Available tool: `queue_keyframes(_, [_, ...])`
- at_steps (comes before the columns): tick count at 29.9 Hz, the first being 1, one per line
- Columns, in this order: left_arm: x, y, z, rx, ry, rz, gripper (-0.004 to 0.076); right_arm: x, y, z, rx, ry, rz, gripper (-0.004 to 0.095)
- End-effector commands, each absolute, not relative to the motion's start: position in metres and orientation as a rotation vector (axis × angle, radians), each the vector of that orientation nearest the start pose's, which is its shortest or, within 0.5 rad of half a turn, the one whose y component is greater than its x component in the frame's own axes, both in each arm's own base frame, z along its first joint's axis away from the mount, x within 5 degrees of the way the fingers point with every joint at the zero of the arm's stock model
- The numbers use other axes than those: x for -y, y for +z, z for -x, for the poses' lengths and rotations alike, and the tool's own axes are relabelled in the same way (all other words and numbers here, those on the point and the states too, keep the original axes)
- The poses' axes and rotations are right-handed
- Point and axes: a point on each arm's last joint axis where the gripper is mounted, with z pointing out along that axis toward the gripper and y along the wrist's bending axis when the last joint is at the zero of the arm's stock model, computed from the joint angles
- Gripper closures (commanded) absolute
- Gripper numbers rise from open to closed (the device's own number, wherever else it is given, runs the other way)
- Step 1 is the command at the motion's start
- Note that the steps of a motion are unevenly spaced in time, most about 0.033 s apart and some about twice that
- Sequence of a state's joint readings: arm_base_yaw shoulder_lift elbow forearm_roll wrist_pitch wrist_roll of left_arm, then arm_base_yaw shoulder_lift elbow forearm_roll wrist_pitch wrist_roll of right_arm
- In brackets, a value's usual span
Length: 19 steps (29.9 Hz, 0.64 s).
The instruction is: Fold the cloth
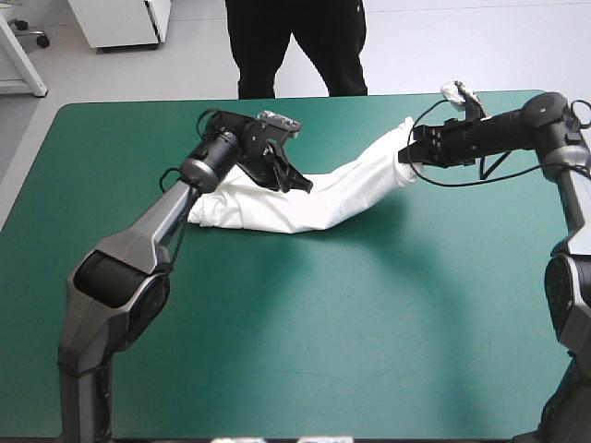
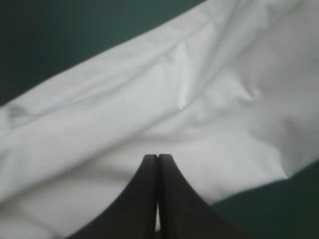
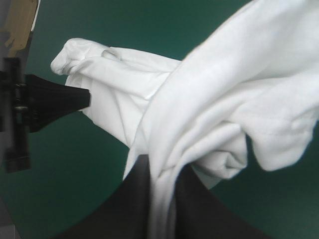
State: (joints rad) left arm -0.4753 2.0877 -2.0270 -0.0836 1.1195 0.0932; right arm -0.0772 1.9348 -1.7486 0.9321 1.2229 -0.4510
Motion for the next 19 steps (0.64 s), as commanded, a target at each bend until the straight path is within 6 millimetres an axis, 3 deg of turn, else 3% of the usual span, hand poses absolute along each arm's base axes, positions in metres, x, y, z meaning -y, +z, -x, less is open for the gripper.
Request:
queue_keyframes(1, [0.195,0.391,-0.374,-2.402,-0.201,-0.670,0.0733,-0.061,0.367,-0.402,-2.304,1.141,0.309,0.0925])
queue_keyframes(8, [0.154,0.473,-0.308,-2.271,-0.147,-0.622,0.0733,-0.116,0.390,-0.399,-2.190,1.128,0.412,0.0925])
queue_keyframes(12, [0.133,0.511,-0.268,-2.173,-0.165,-0.591,0.0733,-0.151,0.389,-0.401,-2.153,1.146,0.439,0.0925])
queue_keyframes(19, [0.106,0.545,-0.225,-2.062,-0.147,-0.509,0.0733,-0.214,0.366,-0.415,-2.139,1.321,0.518,0.0924])
